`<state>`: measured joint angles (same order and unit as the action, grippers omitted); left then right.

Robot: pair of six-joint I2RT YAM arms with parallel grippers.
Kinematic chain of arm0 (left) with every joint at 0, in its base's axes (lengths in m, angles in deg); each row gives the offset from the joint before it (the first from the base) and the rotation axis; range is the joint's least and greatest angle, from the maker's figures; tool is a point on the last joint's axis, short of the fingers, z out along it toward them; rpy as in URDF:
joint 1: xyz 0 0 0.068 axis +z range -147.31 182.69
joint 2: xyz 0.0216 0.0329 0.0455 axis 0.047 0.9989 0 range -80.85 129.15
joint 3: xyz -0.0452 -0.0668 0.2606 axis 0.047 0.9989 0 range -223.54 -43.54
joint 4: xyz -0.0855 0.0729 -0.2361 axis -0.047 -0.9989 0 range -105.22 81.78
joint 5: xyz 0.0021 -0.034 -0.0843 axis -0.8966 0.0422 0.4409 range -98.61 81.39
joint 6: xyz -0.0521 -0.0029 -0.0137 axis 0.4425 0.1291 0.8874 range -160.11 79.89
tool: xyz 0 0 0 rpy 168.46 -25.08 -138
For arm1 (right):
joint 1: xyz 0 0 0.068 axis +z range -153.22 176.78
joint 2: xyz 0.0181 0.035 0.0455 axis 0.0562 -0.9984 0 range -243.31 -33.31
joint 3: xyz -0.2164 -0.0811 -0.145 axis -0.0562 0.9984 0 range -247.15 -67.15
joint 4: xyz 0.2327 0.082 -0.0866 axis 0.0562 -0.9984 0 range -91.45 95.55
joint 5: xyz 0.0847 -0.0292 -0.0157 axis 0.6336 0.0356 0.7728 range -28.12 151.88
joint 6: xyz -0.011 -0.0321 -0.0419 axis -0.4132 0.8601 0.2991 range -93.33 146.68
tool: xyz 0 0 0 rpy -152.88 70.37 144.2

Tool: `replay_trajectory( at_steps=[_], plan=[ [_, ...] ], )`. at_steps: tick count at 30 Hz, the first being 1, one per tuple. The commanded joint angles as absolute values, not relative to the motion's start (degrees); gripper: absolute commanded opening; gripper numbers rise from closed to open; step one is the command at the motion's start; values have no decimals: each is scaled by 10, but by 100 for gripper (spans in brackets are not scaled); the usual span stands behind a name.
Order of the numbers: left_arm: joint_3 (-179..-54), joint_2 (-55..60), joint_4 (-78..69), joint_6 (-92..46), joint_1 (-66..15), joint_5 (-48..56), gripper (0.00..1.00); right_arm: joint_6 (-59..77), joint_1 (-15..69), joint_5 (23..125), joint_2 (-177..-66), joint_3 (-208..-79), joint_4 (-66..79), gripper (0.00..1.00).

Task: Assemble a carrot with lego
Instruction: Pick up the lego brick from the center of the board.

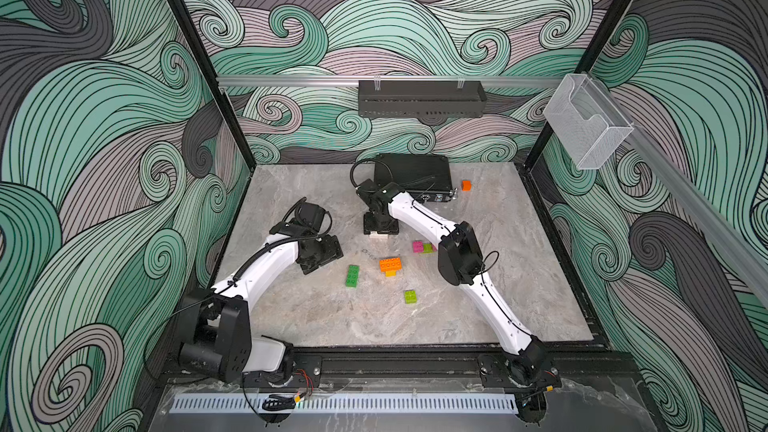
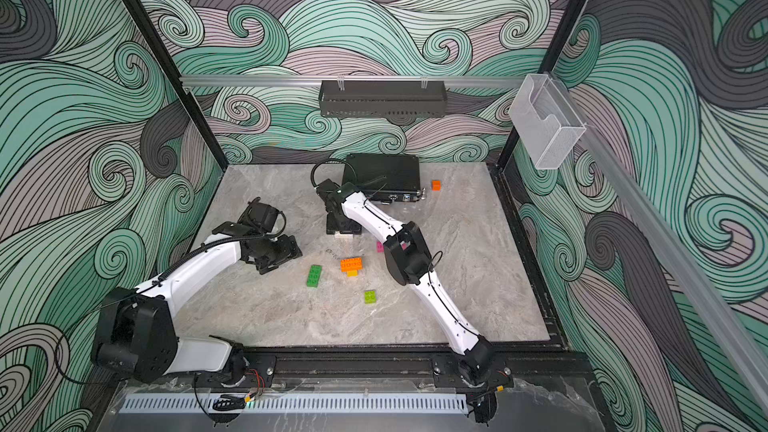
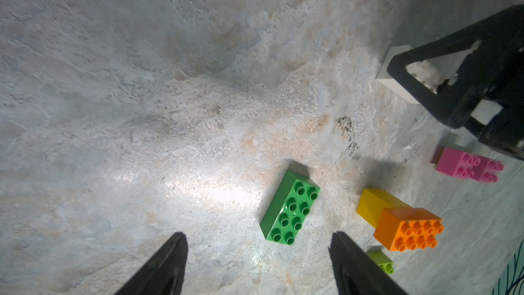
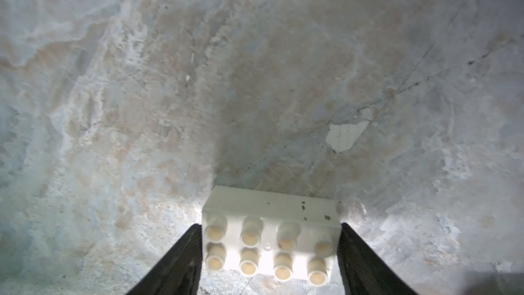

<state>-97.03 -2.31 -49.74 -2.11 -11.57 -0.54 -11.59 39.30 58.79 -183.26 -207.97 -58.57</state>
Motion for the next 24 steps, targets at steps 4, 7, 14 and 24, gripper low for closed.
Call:
replay_trajectory(
  at_steps=[4,7,14,24],
  plan=[
    [-969,-19,-505,-23,-111,-4,80,-118,392,590,-1853,-2084,-597,74],
    [-969,-20,-505,-24,-110,-3,80,-118,391,592,-1858,-2085,-597,75],
    [-969,-21,-506,-24,-111,-4,80,-118,391,582,-1851,-2081,-597,58],
    [-971,-21,-505,-24,-111,0,80,-90,392,562,-1732,-2017,-597,45]
  ],
)
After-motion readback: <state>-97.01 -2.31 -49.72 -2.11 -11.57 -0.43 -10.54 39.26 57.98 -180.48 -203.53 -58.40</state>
